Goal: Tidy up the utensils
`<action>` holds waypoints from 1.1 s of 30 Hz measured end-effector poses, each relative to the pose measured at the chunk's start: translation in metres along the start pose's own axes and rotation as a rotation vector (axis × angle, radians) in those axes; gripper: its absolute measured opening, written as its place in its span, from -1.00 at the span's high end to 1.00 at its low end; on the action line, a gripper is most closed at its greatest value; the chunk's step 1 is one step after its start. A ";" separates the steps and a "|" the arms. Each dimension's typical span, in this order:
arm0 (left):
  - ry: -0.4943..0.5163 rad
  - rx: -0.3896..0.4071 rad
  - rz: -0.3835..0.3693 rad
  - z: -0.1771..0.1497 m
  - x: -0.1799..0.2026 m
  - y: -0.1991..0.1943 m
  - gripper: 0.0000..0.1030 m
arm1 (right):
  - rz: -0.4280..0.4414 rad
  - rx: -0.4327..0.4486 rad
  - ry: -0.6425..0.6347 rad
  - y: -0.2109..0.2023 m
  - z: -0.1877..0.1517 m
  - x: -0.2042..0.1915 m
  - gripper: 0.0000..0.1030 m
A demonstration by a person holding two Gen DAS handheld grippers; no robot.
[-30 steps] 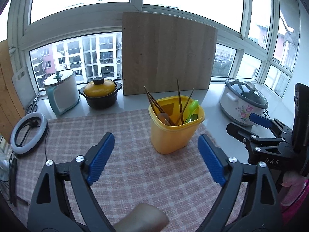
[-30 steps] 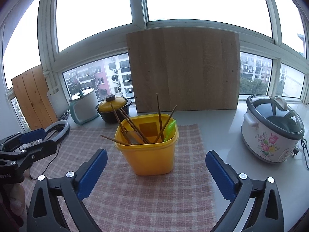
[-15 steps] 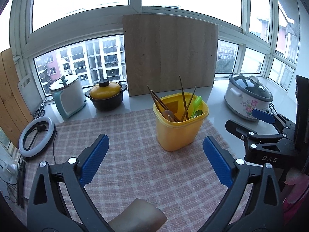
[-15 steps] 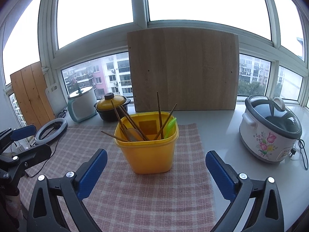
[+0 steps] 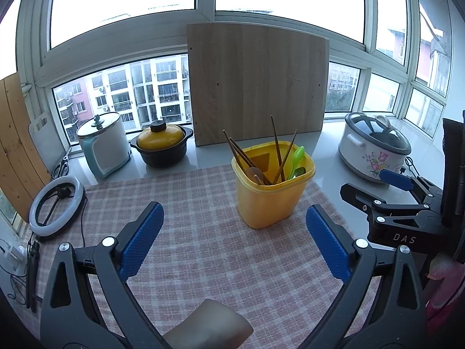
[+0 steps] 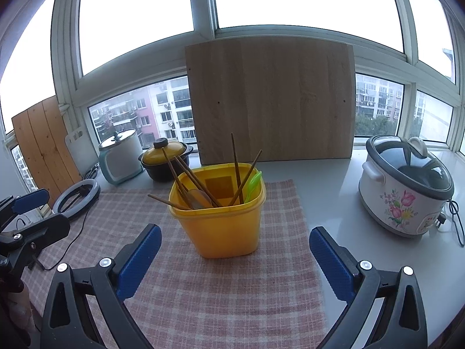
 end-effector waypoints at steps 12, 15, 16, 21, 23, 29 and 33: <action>-0.001 0.001 0.003 0.001 -0.001 -0.001 -0.95 | 0.001 -0.016 0.015 0.004 -0.003 0.002 -0.99; -0.003 0.000 0.004 0.001 0.000 -0.001 -0.95 | 0.000 -0.019 0.014 0.005 -0.004 0.002 -0.99; -0.004 0.000 0.005 0.000 0.000 -0.001 -0.95 | 0.001 -0.020 0.015 0.005 -0.004 0.002 -0.99; -0.002 0.002 0.007 0.001 0.000 -0.001 -0.95 | -0.004 -0.021 0.019 0.006 -0.005 0.004 -0.99; -0.001 0.004 0.007 0.001 0.000 -0.001 -0.95 | -0.005 -0.023 0.024 0.006 -0.006 0.004 -0.99; -0.001 0.001 0.009 0.000 0.000 0.000 -0.95 | -0.007 -0.029 0.031 0.008 -0.007 0.006 -0.99; -0.001 0.000 0.013 0.000 -0.001 0.001 -0.95 | -0.006 -0.034 0.036 0.010 -0.007 0.006 -0.99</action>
Point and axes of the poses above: each gripper's, at about its wrist camera, not at the fingertips, and y roughly the way its jaws point, x to its right, z to its top, the point moved 7 cm from there along y, roughly the way its jaws point, and after that the axes turned 8 degrees about -y, right-handed, at the moved point
